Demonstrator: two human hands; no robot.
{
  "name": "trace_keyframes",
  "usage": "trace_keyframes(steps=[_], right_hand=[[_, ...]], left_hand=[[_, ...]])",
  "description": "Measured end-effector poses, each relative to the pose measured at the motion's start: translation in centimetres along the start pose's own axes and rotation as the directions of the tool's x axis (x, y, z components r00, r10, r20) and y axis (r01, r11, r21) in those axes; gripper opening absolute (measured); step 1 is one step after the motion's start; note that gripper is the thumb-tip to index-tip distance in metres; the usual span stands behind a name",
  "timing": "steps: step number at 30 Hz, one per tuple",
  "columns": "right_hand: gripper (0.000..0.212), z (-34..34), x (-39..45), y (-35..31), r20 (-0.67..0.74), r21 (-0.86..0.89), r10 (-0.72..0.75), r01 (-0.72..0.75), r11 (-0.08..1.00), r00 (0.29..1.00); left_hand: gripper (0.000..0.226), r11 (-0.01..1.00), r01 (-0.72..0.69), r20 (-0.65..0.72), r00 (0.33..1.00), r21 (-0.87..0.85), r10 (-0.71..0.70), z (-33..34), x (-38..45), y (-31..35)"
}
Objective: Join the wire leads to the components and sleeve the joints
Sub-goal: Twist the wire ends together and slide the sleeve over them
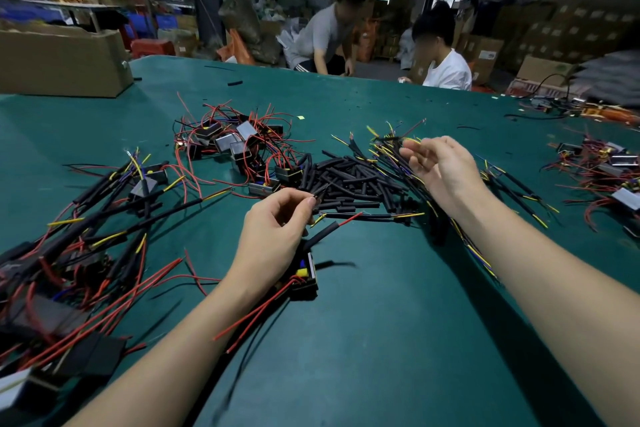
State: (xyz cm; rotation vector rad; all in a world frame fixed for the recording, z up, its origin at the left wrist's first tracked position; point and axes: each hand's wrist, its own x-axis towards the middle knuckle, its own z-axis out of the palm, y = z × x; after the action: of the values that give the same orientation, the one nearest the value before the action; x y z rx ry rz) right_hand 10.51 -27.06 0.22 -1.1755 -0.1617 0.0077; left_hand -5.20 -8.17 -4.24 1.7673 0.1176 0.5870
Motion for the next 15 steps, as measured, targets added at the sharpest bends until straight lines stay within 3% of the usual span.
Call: trace_keyframes(steps=[4, 6, 10, 13, 15], right_hand=[[0.035, 0.6, -1.6, -0.6, 0.136, -0.205, -0.156, 0.182, 0.962, 0.978], [0.034, 1.4, -2.8, -1.0, 0.255, -0.362, -0.255, 0.337, 0.869, 0.933], [0.035, 2.7, -5.9, -1.3, 0.445, -0.563, -0.429, 0.619, 0.548, 0.786], [0.035, 3.1, -7.5, -1.5, 0.568, -0.577, -0.588, 0.788, 0.214, 0.575], [0.029, 3.2, -8.0, -2.0, 0.571, -0.563, -0.659, 0.818, 0.12, 0.489]], left_hand=[[0.013, 1.0, 0.001, 0.007, 1.0, -0.019, -0.001, 0.0, -0.1, 0.0], [0.013, 0.998, 0.012, 0.023, 1.0, -0.062, -0.011, 0.0, -0.1, 0.1], [0.016, 0.99, 0.043, 0.043, 0.998, -0.131, -0.038, 0.0, -0.2, 0.2], [0.016, 0.987, 0.062, 0.053, 0.997, -0.147, -0.054, -0.1, -0.3, 0.4], [0.016, 0.986, 0.064, 0.054, 0.997, -0.152, -0.057, -0.2, -0.3, 0.5]])
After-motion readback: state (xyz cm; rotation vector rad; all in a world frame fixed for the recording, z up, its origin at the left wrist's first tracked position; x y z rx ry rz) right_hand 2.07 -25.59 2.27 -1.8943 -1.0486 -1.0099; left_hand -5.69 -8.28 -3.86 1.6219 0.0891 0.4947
